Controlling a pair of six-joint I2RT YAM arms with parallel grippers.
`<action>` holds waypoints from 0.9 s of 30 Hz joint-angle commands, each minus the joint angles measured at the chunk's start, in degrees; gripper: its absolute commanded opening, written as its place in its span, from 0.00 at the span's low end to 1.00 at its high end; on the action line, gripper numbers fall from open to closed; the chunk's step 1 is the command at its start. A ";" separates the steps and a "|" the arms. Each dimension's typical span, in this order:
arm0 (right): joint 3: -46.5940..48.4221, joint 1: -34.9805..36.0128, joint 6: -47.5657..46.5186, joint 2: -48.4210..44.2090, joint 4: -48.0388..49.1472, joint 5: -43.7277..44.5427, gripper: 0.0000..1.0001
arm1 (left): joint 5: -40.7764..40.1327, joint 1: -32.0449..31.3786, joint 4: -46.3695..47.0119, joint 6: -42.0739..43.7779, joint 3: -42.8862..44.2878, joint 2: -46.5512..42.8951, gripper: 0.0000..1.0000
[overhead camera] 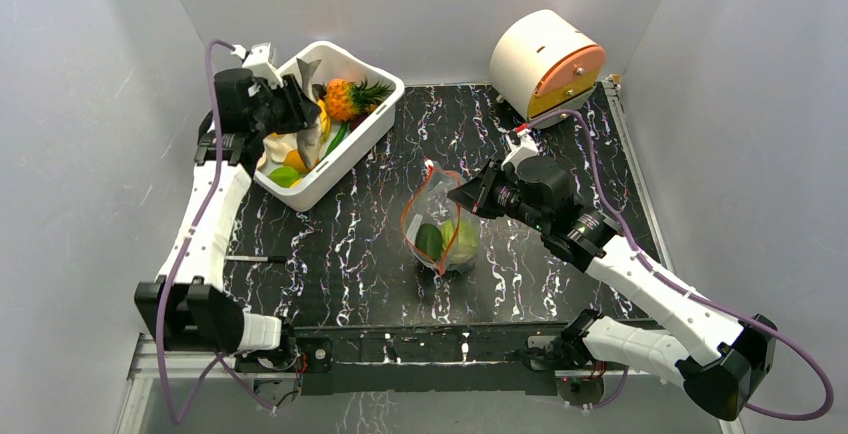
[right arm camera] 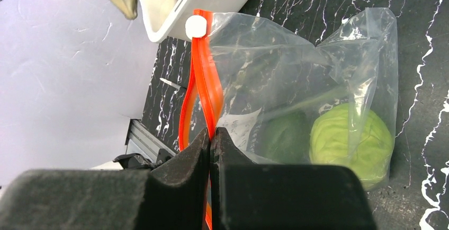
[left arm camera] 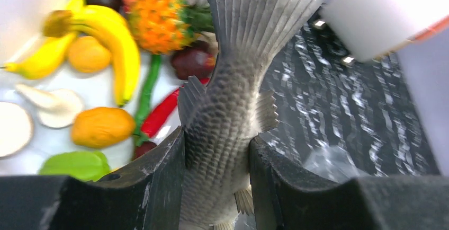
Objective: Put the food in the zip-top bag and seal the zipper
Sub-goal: Pick up the fake fish from the bin, then place the fake fish in the zipper food storage bag.
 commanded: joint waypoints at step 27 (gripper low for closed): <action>-0.88 -0.22 12.06 -0.45 8.22 -5.35 0.00 | 40.88 -12.47 79.73 -38.63 -34.50 -15.81 0.14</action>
